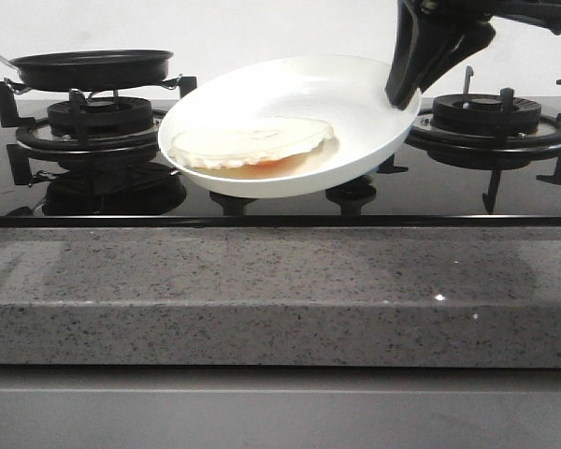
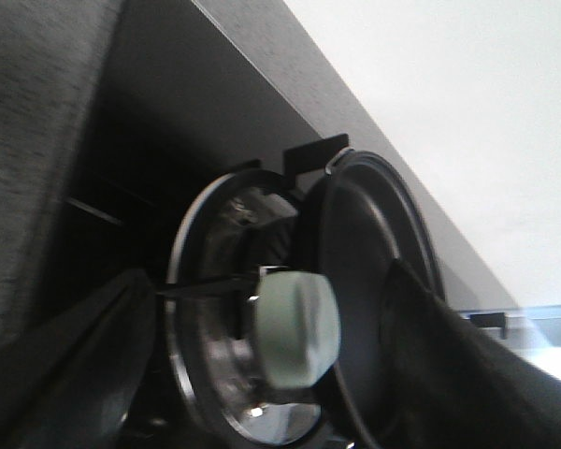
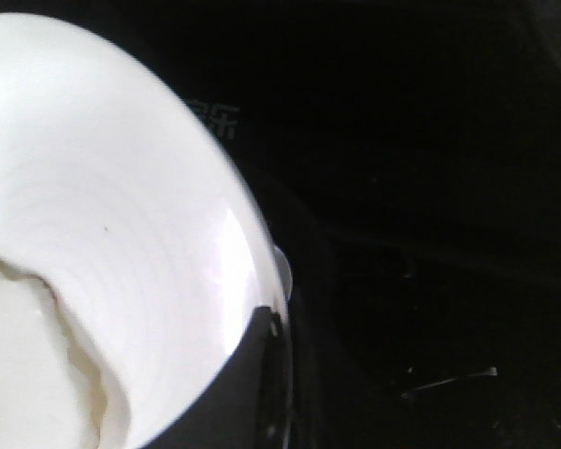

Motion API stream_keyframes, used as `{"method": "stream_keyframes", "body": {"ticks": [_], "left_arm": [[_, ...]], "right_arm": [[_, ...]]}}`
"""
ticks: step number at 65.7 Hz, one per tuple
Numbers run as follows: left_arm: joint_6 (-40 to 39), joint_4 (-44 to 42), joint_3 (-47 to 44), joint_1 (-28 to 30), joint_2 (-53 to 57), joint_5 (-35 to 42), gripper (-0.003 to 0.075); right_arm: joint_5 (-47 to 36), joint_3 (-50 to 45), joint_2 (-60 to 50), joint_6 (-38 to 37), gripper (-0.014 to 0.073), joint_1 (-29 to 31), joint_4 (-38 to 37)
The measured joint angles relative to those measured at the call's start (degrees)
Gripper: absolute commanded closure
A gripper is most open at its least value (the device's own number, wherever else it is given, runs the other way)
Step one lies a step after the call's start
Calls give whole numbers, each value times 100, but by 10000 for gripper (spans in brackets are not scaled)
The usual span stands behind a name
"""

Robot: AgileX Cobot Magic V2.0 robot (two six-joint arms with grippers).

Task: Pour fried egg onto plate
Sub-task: 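Lower the empty pan back onto its burner with the left gripper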

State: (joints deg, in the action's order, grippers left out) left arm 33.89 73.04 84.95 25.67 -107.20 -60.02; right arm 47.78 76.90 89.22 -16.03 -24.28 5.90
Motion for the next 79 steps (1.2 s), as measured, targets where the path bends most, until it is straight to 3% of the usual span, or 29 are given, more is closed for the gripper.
{"method": "stream_keyframes", "body": {"ticks": [14,24,34,49,55,63,79], "left_arm": [[-94,-808,9,187,592,0,216],[-264,-1692,9,-27,1210,-60,216],[-651,-2915,9,-713,1976,-72,219],[-2159,-5905,-128,-2443,3139,-72,220],[-2657,-6609,-455,-2960,3620,-23,220],[-2958,-6933,-1143,-3281,4319,160,220],[-3065,-7232,-2648,-3307,5753,315,220]], "right_arm": [[0,0,0,0,694,0,0],[0,0,0,0,694,0,0],[0,0,0,0,694,0,0],[0,0,0,0,694,0,0],[0,0,0,0,694,0,0],[0,0,0,0,694,0,0],[0,0,0,0,694,0,0]]}}
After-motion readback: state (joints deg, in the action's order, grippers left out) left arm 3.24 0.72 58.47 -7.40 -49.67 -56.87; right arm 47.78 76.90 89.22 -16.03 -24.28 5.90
